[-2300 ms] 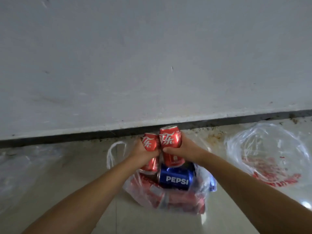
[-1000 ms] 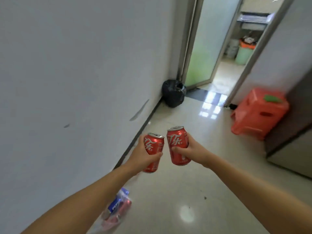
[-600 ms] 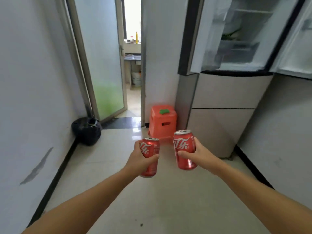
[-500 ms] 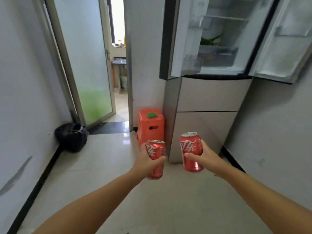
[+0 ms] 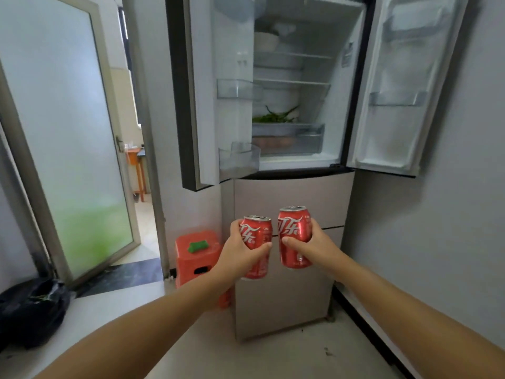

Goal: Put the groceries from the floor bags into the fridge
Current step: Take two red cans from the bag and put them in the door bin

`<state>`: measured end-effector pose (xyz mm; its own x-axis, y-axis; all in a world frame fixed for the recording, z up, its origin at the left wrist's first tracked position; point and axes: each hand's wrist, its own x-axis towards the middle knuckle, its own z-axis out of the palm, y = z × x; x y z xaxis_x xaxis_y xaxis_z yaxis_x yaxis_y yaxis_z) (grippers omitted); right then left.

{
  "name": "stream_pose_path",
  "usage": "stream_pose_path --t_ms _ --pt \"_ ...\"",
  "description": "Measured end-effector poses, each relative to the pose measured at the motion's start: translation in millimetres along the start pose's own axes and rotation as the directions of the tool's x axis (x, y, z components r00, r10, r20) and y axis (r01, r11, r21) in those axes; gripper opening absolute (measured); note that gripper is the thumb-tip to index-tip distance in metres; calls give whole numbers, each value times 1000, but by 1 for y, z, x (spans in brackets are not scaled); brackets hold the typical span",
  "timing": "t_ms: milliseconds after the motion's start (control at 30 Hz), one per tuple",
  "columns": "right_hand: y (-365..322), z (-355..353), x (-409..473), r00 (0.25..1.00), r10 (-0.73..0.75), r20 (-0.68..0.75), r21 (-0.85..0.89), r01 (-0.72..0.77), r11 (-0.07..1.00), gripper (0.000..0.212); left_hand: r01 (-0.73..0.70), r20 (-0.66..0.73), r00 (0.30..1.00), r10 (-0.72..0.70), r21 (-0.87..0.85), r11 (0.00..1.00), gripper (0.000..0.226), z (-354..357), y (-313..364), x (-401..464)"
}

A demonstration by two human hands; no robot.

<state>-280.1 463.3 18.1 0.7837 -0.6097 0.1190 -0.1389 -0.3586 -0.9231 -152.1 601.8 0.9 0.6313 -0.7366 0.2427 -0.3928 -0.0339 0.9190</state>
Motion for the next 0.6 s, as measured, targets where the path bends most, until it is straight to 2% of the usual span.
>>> stream_pose_path --t_ms 200,333,433,600 --pt "-39 -42 130 987 -145 -67 44 148 988 60 -215 -42 976 216 14 976 70 -5 32 141" --pt "-65 -59 207 955 -233 -183 95 253 963 57 -290 -130 947 294 51 956 71 -15 58 217" --pt "-83 -57 266 929 -299 -220 151 335 930 60 -314 -205 922 327 95 945 70 -25 70 262" --pt "-103 -41 348 904 -410 -122 284 427 858 72 -251 -390 866 312 201 947 69 -51 80 315"
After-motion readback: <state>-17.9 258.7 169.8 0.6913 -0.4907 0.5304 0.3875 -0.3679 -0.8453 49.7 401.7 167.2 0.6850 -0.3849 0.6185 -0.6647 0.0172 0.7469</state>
